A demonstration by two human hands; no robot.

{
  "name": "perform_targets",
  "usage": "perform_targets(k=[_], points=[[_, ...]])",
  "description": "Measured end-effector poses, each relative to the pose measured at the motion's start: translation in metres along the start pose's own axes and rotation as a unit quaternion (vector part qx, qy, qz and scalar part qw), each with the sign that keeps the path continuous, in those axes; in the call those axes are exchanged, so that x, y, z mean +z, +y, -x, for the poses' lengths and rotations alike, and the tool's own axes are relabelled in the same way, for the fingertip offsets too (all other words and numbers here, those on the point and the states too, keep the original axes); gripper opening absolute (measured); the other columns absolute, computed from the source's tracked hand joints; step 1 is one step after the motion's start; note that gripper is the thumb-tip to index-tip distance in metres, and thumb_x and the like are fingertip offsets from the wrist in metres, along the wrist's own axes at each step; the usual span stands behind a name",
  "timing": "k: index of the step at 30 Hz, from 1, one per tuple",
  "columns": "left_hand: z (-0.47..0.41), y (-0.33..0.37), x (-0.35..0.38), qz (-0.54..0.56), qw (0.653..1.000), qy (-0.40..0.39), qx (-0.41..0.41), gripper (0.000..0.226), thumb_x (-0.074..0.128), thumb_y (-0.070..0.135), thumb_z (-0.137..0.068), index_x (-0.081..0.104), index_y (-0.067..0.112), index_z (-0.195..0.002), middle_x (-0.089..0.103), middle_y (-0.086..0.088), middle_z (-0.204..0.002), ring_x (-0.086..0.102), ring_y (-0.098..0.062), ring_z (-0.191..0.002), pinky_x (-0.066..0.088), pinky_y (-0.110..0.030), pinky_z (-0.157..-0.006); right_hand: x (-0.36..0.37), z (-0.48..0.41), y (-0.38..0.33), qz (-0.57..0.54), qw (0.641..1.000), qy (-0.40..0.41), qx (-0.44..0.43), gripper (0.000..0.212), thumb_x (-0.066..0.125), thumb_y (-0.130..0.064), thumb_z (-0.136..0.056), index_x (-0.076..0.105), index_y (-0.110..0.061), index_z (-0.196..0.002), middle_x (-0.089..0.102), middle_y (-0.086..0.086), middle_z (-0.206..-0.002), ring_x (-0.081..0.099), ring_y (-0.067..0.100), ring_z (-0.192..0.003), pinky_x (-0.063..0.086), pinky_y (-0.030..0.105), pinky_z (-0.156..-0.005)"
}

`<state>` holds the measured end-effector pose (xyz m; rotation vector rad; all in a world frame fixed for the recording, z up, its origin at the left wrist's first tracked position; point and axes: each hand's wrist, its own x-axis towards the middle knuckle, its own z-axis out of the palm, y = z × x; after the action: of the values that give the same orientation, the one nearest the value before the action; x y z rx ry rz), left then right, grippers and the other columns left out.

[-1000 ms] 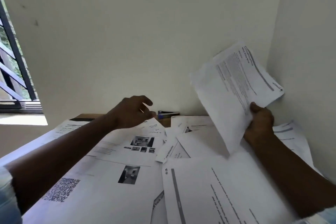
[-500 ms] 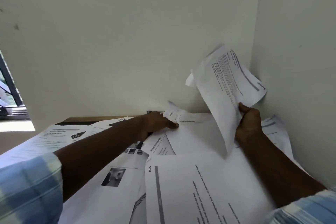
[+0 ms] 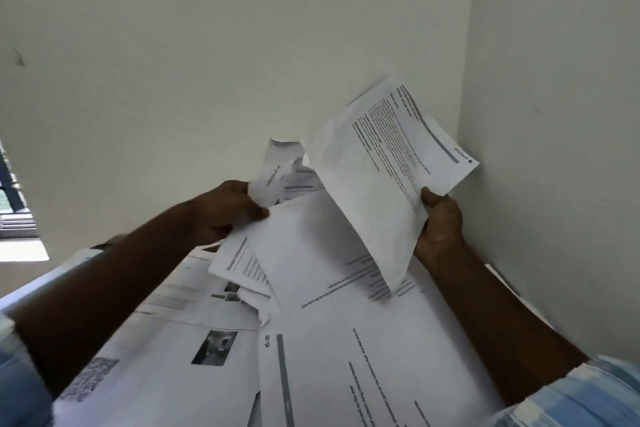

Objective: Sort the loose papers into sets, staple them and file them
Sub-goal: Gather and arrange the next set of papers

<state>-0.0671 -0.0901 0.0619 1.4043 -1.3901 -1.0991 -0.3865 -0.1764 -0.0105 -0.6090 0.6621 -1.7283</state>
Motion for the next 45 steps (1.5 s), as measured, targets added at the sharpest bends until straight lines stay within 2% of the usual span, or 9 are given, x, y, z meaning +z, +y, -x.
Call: perform_targets(k=[3, 6, 9, 13, 17, 21, 25, 31, 45], points=[[0.012, -0.014, -0.033, -0.073, 0.997, -0.015, -0.033, 0.051, 0.065, -0.020, -0.074, 0.070, -0.001, -0.121, 0.074, -0.026, -0.111, 0.073, -0.038, -0.093, 0.064, -0.044, -0.076, -0.003, 0.004, 0.010, 0.078, 0.993, 0.076, -0.048, 0.045, 0.071, -0.025, -0.074, 0.071, -0.012, -0.117, 0.073, 0.008, -0.120, 0.068, 0.034, -0.111, 0.052, 0.052, -0.103], [0.024, -0.034, -0.050, -0.151, 0.986, 0.040, -0.064, 0.083, 0.075, -0.009, -0.055, 0.061, 0.008, -0.135, 0.073, -0.018, -0.110, 0.071, -0.030, -0.090, 0.059, -0.039, -0.075, -0.005, 0.009, 0.011, 0.116, 0.982, 0.130, -0.069, 0.033, 0.064, -0.009, -0.096, 0.063, 0.002, -0.128, 0.064, 0.011, -0.122, 0.062, 0.028, -0.113, 0.050, 0.029, -0.090], [0.033, -0.049, -0.049, -0.244, 0.966, 0.064, -0.064, 0.086, 0.080, -0.003, -0.071, 0.044, 0.020, -0.146, 0.063, -0.009, -0.113, 0.064, -0.024, -0.087, 0.053, -0.033, -0.068, -0.008, 0.000, 0.018, 0.073, 0.985, 0.136, -0.070, 0.030, 0.058, -0.002, -0.100, 0.058, 0.011, -0.127, 0.060, 0.018, -0.124, 0.059, 0.029, -0.122, 0.046, 0.017, -0.083], [0.031, -0.065, -0.039, -0.524, 0.827, 0.190, 0.079, 0.106, 0.078, 0.047, -0.084, 0.012, 0.024, -0.163, 0.042, -0.014, -0.151, 0.049, -0.036, -0.132, 0.044, -0.051, -0.108, -0.017, 0.006, 0.021, 0.145, 0.971, 0.172, -0.086, 0.021, 0.051, -0.007, -0.102, 0.052, -0.021, -0.086, 0.054, 0.008, -0.094, 0.051, 0.021, -0.090, 0.038, 0.026, -0.076], [0.040, -0.049, -0.001, -0.433, 0.882, -0.012, 0.183, 0.077, 0.068, 0.079, -0.069, 0.058, 0.042, -0.136, 0.057, 0.022, -0.136, 0.053, -0.001, -0.126, 0.043, -0.036, -0.112, -0.015, 0.012, 0.024, 0.166, 0.962, 0.177, -0.127, 0.034, 0.057, 0.002, -0.095, 0.048, -0.023, -0.074, 0.051, -0.007, -0.081, 0.054, 0.020, -0.086, 0.040, 0.024, -0.074], [0.030, -0.047, 0.053, -0.470, 0.844, -0.171, 0.193, 0.073, 0.078, 0.060, -0.083, 0.049, 0.041, -0.147, 0.045, 0.025, -0.154, 0.040, 0.002, -0.140, 0.029, -0.021, -0.116, -0.019, 0.014, 0.021, 0.144, 0.971, 0.160, -0.104, 0.006, 0.063, -0.011, -0.089, 0.060, -0.014, -0.085, 0.060, -0.007, -0.085, 0.058, 0.016, -0.079, 0.050, 0.028, -0.078], [0.007, -0.040, 0.085, -0.504, 0.825, -0.189, 0.174, 0.080, 0.082, 0.054, -0.081, 0.045, 0.032, -0.149, 0.055, 0.015, -0.136, 0.050, -0.010, -0.127, 0.033, -0.019, -0.099, -0.024, 0.010, 0.024, 0.135, 0.978, 0.142, -0.078, 0.006, 0.063, -0.008, -0.093, 0.067, -0.012, -0.095, 0.069, 0.002, -0.100, 0.064, 0.027, -0.096, 0.053, 0.038, -0.092], [-0.021, -0.031, 0.072, -0.506, 0.832, -0.191, 0.119, 0.055, 0.087, 0.072, -0.059, 0.063, 0.044, -0.099, 0.058, 0.013, -0.114, 0.057, -0.013, -0.112, 0.049, -0.038, -0.102, -0.022, 0.012, 0.025, 0.116, 0.987, 0.106, -0.044, 0.021, 0.069, -0.018, -0.083, 0.072, -0.016, -0.104, 0.075, 0.000, -0.102, 0.070, 0.026, -0.095, 0.056, 0.048, -0.097], [-0.030, -0.051, 0.041, -0.354, 0.896, -0.238, 0.121, 0.022, 0.080, 0.032, -0.091, 0.065, 0.027, -0.076, 0.055, 0.012, -0.070, 0.047, -0.005, -0.065, 0.038, -0.019, -0.062, -0.017, 0.019, 0.025, 0.087, 0.991, 0.089, -0.042, 0.025, 0.059, -0.007, -0.095, 0.070, -0.016, -0.116, 0.074, 0.009, -0.121, 0.069, 0.030, -0.105, 0.055, 0.051, -0.098]])
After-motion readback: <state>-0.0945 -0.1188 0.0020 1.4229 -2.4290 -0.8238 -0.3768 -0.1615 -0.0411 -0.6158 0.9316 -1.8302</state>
